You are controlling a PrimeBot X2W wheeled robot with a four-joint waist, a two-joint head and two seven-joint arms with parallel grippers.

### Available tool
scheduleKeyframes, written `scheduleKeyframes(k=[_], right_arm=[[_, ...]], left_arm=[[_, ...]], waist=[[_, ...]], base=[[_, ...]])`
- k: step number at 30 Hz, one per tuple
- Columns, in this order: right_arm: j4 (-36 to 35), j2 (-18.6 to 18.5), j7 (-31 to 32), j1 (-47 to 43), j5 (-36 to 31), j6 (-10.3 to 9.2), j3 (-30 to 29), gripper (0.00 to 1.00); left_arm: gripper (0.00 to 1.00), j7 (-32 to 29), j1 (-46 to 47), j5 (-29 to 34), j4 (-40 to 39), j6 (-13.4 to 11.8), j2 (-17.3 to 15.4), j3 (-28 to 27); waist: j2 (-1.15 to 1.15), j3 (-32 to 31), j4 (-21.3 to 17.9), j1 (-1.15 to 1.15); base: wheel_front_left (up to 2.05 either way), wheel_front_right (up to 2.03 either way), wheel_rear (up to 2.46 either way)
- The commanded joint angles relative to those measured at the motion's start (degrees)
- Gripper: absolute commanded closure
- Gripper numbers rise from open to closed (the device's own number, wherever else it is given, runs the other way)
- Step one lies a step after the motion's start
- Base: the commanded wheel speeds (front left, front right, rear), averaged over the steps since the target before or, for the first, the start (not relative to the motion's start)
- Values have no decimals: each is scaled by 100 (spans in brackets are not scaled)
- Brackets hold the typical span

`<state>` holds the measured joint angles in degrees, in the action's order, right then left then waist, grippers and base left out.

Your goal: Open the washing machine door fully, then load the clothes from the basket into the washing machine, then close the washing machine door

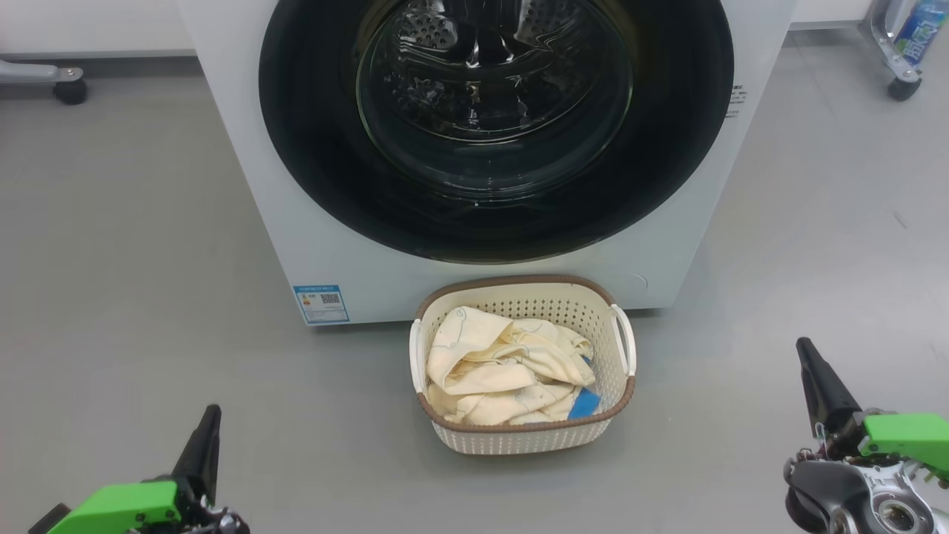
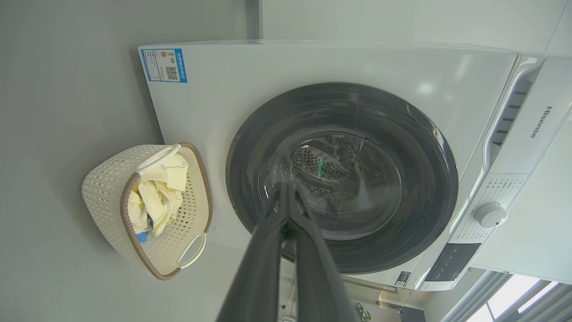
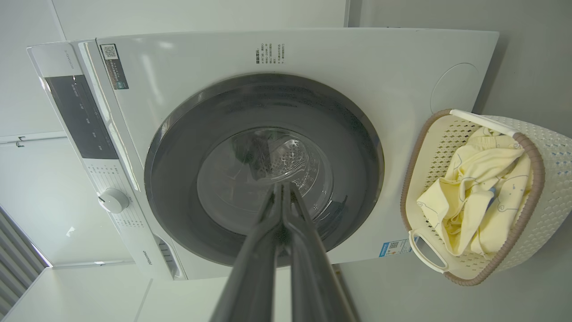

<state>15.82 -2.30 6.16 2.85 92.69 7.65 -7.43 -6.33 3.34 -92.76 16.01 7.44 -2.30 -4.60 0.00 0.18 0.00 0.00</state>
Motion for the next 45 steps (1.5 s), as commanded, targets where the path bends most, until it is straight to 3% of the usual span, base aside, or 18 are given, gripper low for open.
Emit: scheduleKeyframes(k=[1, 33, 34, 36, 37, 38, 45], right_arm=[[-179, -58, 34, 334, -53, -16, 90, 100], [-179, -58, 33, 334, -52, -16, 91, 100], [0, 0, 0, 0, 0, 0, 0, 0], [106, 28, -4, -36, 1, 1, 15, 0], [199, 58, -5, -88, 1, 1, 23, 100], [294, 87, -5, -164, 1, 1, 40, 0], [349, 112, -101, -271, -30, 0, 118, 0]], left_arm=[[100, -15, 285, 60, -199, 5, -58, -192], [100, -15, 285, 59, -199, 5, -58, -192], [0, 0, 0, 0, 0, 0, 0, 0], [0, 4, -32, -2, 116, 0, 15, 10], [100, 5, -78, -2, 205, 0, 35, 17], [0, 5, -143, -2, 299, 0, 58, 30], [0, 102, -234, 30, 372, 0, 82, 82]], waist=[[0, 0, 0, 0], [0, 0, 0, 0], [0, 0, 0, 0], [0, 0, 0, 0], [0, 1, 0, 0], [0, 1, 0, 0], [0, 7, -1, 0]], base=[[0, 0, 0], [0, 0, 0], [0, 0, 0], [0, 0, 0], [0, 0, 0], [0, 0, 0], [0, 0, 0]])
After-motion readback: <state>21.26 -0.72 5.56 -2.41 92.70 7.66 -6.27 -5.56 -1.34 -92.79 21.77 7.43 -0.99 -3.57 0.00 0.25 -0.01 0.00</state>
